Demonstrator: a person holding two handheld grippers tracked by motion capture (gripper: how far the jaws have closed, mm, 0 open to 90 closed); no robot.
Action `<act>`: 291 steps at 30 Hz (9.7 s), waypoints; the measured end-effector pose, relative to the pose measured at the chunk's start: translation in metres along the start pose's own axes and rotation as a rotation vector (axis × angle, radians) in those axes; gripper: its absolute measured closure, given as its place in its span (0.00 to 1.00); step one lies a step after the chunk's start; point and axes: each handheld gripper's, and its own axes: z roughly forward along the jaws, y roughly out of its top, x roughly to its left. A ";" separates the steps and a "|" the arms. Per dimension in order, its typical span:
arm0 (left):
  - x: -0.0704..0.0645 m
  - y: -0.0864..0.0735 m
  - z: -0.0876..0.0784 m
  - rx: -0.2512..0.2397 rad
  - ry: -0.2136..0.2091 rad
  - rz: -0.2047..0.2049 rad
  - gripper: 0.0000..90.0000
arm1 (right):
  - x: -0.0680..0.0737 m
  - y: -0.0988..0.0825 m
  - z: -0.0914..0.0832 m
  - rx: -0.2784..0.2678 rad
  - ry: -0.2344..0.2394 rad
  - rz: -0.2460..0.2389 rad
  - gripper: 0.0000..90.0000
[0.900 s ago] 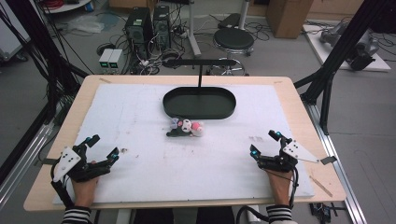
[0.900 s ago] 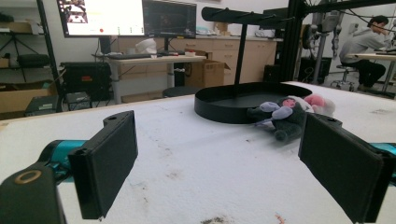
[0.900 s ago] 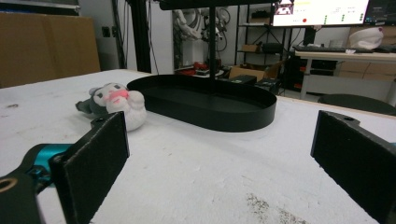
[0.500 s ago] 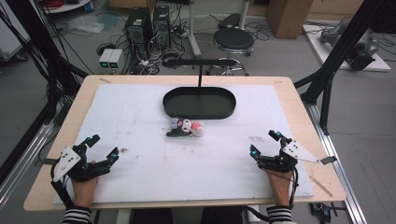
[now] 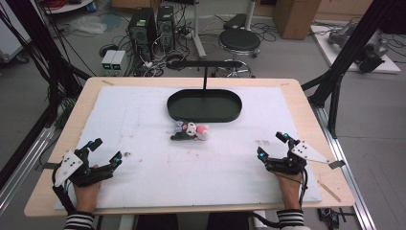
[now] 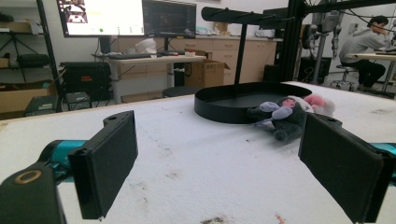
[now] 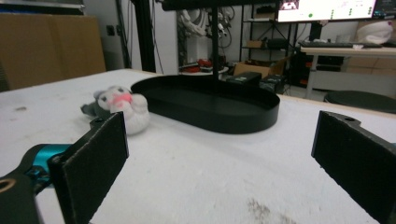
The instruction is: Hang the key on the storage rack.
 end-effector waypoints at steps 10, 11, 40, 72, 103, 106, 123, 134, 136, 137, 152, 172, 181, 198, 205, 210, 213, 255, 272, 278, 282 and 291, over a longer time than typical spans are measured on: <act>0.001 0.000 0.000 0.001 0.002 -0.003 0.14 | -0.004 0.051 0.018 0.081 0.103 -0.020 0.02; 0.001 0.000 0.000 0.001 0.002 -0.003 0.14 | -0.004 0.051 0.018 0.081 0.103 -0.020 0.02; 0.001 0.000 0.001 0.012 0.000 -0.004 0.14 | 0.015 0.124 0.127 0.356 0.379 -0.195 0.02; 0.001 0.000 0.002 0.017 0.002 -0.010 0.14 | 0.053 0.111 0.220 0.666 0.616 -0.382 0.03; 0.001 0.001 0.002 0.021 0.003 -0.011 0.14 | 0.068 0.065 0.251 0.897 0.641 -0.442 0.06; 0.001 0.001 0.002 0.021 0.004 -0.010 0.14 | 0.070 0.060 0.253 0.915 0.647 -0.456 0.06; 0.001 0.001 0.002 0.021 0.003 -0.010 0.14 | 0.073 0.048 0.260 0.986 0.663 -0.470 0.18; 0.002 0.001 0.002 0.018 0.002 -0.009 0.14 | 0.076 0.045 0.262 1.022 0.627 -0.524 0.53; 0.002 0.001 0.002 0.019 0.003 -0.010 0.14 | 0.077 0.047 0.262 1.014 0.636 -0.527 0.56; 0.002 0.001 0.002 0.017 0.003 -0.013 0.14 | 0.078 0.047 0.261 1.012 0.634 -0.529 0.57; 0.002 0.001 0.002 0.017 0.003 -0.013 0.14 | 0.075 0.061 0.254 0.986 0.620 -0.467 0.59; 0.001 0.000 0.001 0.015 0.003 -0.010 0.14 | 0.037 0.110 0.214 0.820 0.475 -0.311 0.59; 0.001 0.000 0.001 0.013 0.003 -0.009 0.14 | 0.018 0.124 0.198 0.758 0.362 -0.221 0.59; 0.001 0.000 0.001 0.014 0.002 -0.009 0.14 | -0.013 0.142 0.170 0.638 0.120 -0.073 0.59; 0.001 0.000 0.001 0.014 0.002 -0.006 0.14 | -0.020 0.147 0.162 0.605 0.049 -0.046 0.59; 0.001 0.000 0.001 0.014 0.002 -0.007 0.14 | -0.024 0.149 0.157 0.592 0.006 -0.032 0.59; 0.001 0.000 0.001 0.014 0.002 -0.006 0.14 | -0.025 0.149 0.156 0.580 -0.010 -0.035 0.59; 0.001 0.000 0.001 0.014 0.003 -0.010 0.14 | -0.034 0.146 0.166 0.464 -0.139 -0.008 0.58; 0.001 0.000 0.002 0.018 0.002 -0.009 0.14 | -0.045 0.139 0.171 0.439 -0.183 0.027 0.58; 0.001 0.000 0.002 0.017 0.001 -0.007 0.14 | -0.050 0.136 0.172 0.455 -0.203 0.048 0.58; 0.001 0.000 0.002 0.016 0.001 -0.006 0.14 | -0.052 0.132 0.173 0.492 -0.202 0.064 0.58; 0.001 0.000 0.001 0.014 0.003 -0.006 0.14 | -0.054 0.130 0.173 0.511 -0.196 0.078 0.58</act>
